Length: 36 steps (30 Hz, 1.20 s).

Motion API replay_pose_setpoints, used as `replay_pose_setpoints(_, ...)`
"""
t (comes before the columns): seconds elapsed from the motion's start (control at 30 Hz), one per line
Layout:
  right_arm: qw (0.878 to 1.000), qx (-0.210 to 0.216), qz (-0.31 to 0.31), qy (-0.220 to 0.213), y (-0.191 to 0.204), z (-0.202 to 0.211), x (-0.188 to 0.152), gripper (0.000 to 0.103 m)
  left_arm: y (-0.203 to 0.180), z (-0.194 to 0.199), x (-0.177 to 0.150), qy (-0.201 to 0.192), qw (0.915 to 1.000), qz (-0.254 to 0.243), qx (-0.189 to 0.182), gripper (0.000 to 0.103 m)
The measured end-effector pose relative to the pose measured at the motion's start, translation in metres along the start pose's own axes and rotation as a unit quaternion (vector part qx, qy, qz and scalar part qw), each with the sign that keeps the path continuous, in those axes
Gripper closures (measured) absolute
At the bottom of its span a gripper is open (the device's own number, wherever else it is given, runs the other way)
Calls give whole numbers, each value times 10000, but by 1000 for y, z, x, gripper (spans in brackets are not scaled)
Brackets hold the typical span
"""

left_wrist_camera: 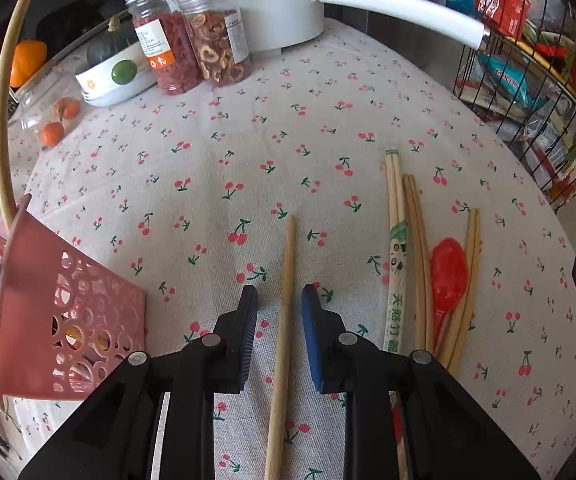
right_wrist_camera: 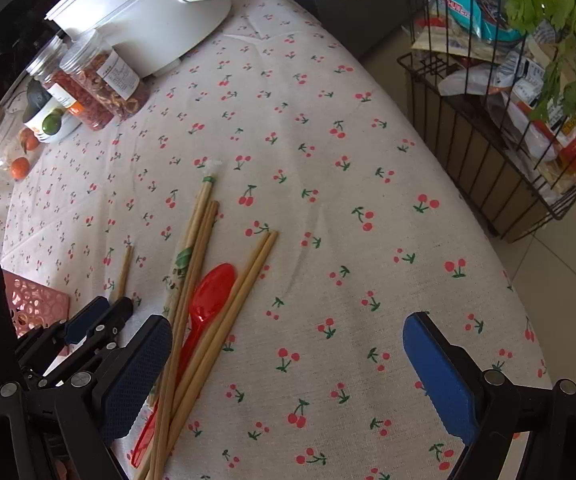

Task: Organize utensils
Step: 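Lower the left tool onto a plain wooden chopstick and close on it, then close the right tool on a plain wooden chopstick while the left tool lifts its chopstick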

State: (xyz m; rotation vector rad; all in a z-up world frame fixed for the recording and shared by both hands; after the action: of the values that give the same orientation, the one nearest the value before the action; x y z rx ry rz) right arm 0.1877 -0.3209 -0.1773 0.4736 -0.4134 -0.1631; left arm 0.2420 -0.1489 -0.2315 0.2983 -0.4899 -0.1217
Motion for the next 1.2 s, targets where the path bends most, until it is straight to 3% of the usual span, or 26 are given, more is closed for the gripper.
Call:
replay_pose_setpoints(0.03,10000,-25,-48,12,-4,-1,0,6,0,1,0,25,10000,-19,-26,80)
replay_pose_setpoints(0.1,9999,-80,-149,25,-10,-1,-1,6,0,3,-1,134,9997,-31,-180,97)
replay_pose_setpoints(0.2,9996,-109,-239,32,-15,1,-3,6,1,13,-7,115,9995,-112,-259,97)
replay_pose_setpoints(0.47,9996,-191,-199,-54,-12,11,-7,6,13,74,-21,-424,9964,-287,-677,97)
replay_pose_setpoints(0.7,9996,-256,-98,-14,-3,1,-8,6,48,140,-34,-1087,9873,-380,-1094,97)
replay_pose_setpoints(0.9,9997,-87,235,46,16,-22,-3,8,92,156,-52,-1404,9803,-17,-1386,97)
replay_pose_setpoints(0.97,9995,-56,313,72,21,-30,0,17,105,152,-53,-1440,9792,227,-1411,98)
replay_pose_setpoints(1.13,9991,254,264,207,30,-58,7,56,123,146,-49,-1528,9734,481,-1638,97)
replay_pose_setpoints(1.2,9989,357,236,210,35,-67,11,64,127,143,-51,-1514,9723,524,-1699,97)
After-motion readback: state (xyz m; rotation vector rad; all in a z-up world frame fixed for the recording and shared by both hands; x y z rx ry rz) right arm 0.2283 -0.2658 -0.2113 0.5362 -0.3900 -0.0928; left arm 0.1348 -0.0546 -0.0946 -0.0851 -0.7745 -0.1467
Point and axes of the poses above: each gripper's, at about its wrist camera, not at the fingertips, and z roughly against the way its jaws point, y to its left, x to its top, the point moved 8 cm from there along -z, roughly the way its jaws point, and after that the axes turned 14 degrees about x, right-handed, at the moved point
